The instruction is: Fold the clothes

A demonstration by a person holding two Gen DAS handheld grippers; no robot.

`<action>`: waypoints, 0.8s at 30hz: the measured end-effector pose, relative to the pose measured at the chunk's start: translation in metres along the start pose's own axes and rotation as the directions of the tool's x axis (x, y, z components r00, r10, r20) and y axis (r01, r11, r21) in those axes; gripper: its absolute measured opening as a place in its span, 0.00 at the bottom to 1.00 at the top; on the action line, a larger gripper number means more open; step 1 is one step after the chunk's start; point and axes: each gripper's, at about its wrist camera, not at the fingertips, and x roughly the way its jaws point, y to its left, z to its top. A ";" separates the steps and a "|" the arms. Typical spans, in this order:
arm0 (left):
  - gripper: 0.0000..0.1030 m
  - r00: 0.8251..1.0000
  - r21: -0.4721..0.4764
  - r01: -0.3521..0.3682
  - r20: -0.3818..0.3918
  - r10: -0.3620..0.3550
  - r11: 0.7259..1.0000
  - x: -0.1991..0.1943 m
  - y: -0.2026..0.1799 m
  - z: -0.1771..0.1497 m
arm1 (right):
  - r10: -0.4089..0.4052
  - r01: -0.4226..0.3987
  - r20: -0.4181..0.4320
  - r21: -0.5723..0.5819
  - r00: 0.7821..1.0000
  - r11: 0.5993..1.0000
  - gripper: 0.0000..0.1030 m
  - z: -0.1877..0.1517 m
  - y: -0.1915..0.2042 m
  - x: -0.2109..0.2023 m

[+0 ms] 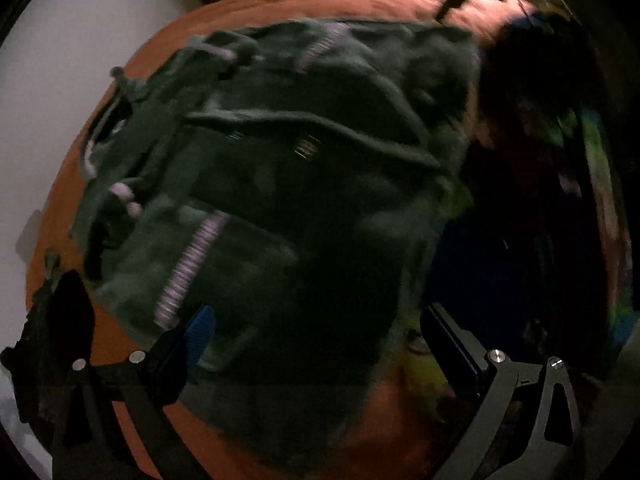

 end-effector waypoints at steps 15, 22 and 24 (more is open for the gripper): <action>0.99 0.988 -0.041 -0.099 -0.123 0.094 0.994 0.032 -0.002 -0.050 | -0.097 0.100 0.022 -0.243 0.995 0.965 0.67 -0.043 0.072 0.016; 0.99 0.981 -0.065 -0.151 -0.131 0.141 0.986 0.032 -0.003 -0.077 | -0.101 0.087 -0.034 -0.290 0.994 0.953 0.67 -0.066 0.090 0.024; 0.99 0.979 -0.075 -0.168 -0.127 0.157 0.983 0.032 -0.005 -0.077 | -0.109 0.091 -0.053 -0.268 0.993 0.959 0.67 -0.069 0.086 0.027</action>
